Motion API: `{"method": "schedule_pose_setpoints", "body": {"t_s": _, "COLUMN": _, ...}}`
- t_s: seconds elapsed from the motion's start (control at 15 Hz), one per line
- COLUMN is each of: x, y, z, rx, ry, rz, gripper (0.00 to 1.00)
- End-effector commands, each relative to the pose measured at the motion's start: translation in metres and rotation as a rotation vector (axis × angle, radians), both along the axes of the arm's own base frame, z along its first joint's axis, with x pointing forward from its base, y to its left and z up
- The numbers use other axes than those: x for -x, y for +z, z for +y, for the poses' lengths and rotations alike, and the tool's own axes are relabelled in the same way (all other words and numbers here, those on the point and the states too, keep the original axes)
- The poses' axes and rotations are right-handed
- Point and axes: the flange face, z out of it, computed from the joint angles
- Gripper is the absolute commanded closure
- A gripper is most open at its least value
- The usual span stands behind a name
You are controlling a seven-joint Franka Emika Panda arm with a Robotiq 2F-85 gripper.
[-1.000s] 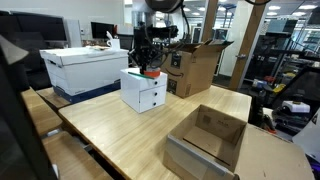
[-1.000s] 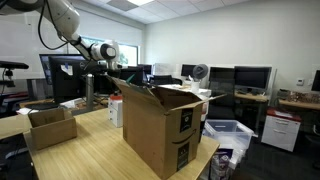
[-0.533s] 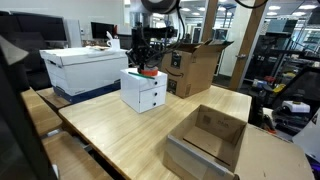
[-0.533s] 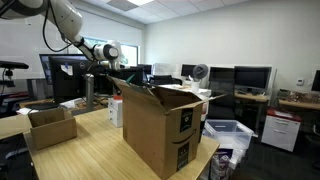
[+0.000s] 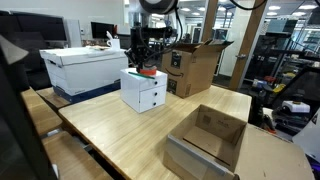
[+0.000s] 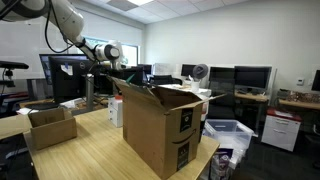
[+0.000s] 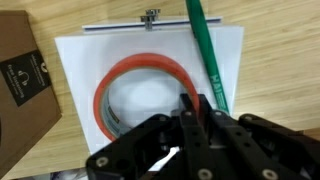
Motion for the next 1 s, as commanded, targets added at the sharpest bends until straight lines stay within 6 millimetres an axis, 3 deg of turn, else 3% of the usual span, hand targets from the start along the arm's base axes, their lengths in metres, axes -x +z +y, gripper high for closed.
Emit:
{"method": "schedule_pose_setpoints", "body": {"t_s": 0.0, "x": 0.001, "y": -0.02, "z": -0.002, "rx": 0.019, "ry": -0.018, "rz": 0.029, "gripper": 0.63}}
{"method": "schedule_pose_setpoints", "body": {"t_s": 0.2, "x": 0.003, "y": -0.017, "z": -0.007, "rx": 0.035, "ry": -0.025, "rz": 0.034, "gripper": 0.41}}
{"method": "schedule_pose_setpoints", "body": {"t_s": 0.67, "x": 0.005, "y": -0.004, "z": -0.019, "rx": 0.018, "ry": -0.038, "rz": 0.059, "gripper": 0.0}}
{"method": "schedule_pose_setpoints", "body": {"t_s": 0.93, "x": 0.005, "y": 0.003, "z": -0.02, "rx": 0.023, "ry": -0.032, "rz": 0.083, "gripper": 0.0}}
